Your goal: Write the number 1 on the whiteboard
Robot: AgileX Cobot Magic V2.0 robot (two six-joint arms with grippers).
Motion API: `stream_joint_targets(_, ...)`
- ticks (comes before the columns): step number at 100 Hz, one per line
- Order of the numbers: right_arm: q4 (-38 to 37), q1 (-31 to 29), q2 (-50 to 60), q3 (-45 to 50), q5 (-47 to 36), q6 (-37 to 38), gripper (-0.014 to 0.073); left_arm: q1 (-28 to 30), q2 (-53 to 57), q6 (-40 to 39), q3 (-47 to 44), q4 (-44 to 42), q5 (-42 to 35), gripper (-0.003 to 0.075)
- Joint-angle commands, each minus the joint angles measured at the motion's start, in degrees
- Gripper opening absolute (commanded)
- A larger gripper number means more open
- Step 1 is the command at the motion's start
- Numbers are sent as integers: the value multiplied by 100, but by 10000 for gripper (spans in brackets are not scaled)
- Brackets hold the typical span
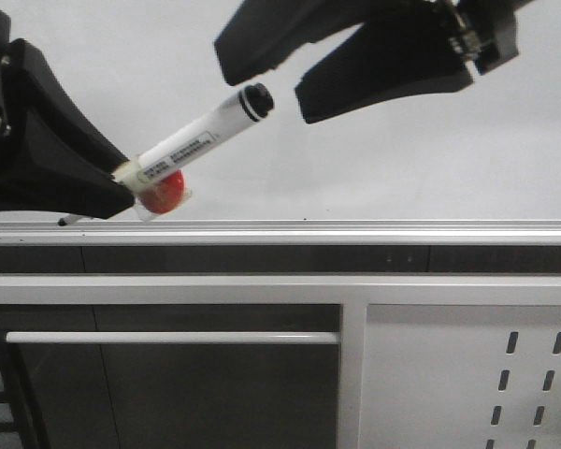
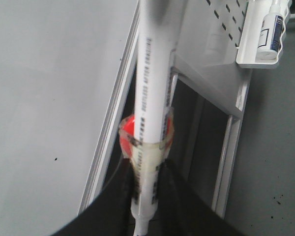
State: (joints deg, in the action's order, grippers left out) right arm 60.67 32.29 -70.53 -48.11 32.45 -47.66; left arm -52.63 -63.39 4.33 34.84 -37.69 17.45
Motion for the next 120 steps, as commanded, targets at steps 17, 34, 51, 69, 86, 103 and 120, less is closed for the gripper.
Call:
stream_joint_targets(17,234,235,-260,-309,10,-113,396,-66,-9,-13,374,-109,-283,-18)
stream_joint_targets(34,289,235,-369,-309,36,-113,396,-66,-9,-23,492,-109,-261,-18)
stream_joint_targets(51,289,235,-369,-345,-38,-113,396,-66,-9,-23,492,52,-207,-18)
stream_joint_targets(69,289,235,-369,-345,-71,-113,396,-66,-9,-23,492,66,-207,-18)
stream_joint_targets(86,313,235,-369,-345,-255,-113,396,-66,-9,-23,492,81,-198,-18)
stream_joint_targets(103,320,235,-369,-345,-424,-113,353,-66,-9,-23,492,81,-198,-18)
stream_joint_targets(120,401,235,-369,-345,-424,-113,199,-66,-9,-23,492,81,-198,-18)
